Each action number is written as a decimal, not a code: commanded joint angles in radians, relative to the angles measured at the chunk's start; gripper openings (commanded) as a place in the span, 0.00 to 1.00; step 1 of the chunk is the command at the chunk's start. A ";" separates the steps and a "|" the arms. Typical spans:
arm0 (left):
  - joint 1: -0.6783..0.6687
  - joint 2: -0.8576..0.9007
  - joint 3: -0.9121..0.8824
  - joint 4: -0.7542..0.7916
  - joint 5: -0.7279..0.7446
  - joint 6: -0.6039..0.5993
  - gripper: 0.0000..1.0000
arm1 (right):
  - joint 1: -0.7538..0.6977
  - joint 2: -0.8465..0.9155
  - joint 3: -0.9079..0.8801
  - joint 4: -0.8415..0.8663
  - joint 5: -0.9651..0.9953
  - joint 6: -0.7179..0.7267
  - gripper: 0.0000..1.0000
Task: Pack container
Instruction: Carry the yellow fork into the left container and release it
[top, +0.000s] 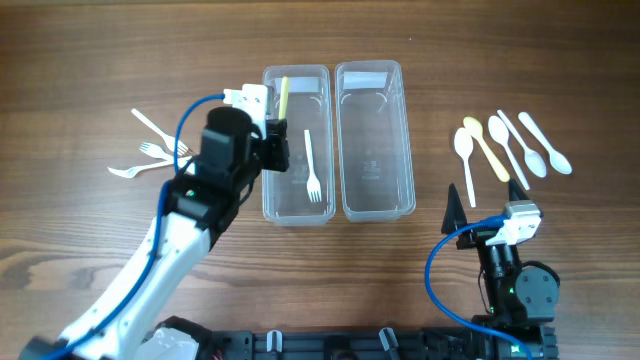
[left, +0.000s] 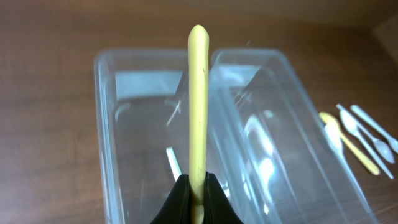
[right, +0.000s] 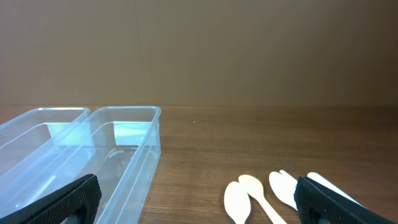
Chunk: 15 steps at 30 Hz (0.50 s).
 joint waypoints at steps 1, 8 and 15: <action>-0.011 0.104 0.014 0.007 -0.014 -0.079 0.04 | -0.002 -0.001 -0.002 0.006 -0.004 -0.005 1.00; -0.011 0.156 0.014 0.065 0.050 -0.078 0.19 | -0.002 -0.001 -0.002 0.006 -0.004 -0.005 1.00; -0.010 0.154 0.014 0.087 0.050 -0.077 0.66 | -0.002 -0.001 -0.002 0.006 -0.004 -0.005 1.00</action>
